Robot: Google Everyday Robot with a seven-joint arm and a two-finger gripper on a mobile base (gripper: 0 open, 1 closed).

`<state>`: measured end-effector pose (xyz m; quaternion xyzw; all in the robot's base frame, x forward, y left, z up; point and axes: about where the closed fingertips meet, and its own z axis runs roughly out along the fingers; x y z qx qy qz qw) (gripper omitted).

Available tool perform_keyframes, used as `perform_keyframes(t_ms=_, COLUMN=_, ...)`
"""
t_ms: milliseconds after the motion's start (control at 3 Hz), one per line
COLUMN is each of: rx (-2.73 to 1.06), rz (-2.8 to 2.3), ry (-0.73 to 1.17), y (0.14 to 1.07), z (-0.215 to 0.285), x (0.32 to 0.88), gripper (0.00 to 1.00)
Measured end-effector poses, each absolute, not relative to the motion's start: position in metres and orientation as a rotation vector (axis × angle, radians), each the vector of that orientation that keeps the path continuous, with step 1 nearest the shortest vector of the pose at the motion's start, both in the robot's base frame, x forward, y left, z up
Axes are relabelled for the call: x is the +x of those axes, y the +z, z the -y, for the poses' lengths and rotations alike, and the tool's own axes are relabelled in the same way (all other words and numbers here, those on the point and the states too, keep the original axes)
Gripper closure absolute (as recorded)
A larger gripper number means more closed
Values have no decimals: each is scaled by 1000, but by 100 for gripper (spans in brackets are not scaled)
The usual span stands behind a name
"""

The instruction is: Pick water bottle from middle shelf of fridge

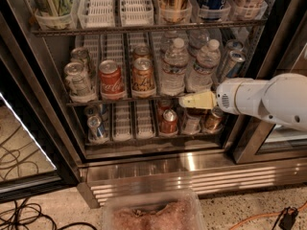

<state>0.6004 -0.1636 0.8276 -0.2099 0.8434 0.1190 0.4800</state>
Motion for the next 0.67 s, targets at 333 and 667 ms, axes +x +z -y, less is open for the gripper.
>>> perform_keyframes(t_ms=333, rx=-417, rz=-2007, ry=245, y=828, z=176, x=605, gripper=0)
perform_keyframes(t_ms=667, rx=-351, rz=-1955, ry=206, y=829, z=185, x=608, gripper=0)
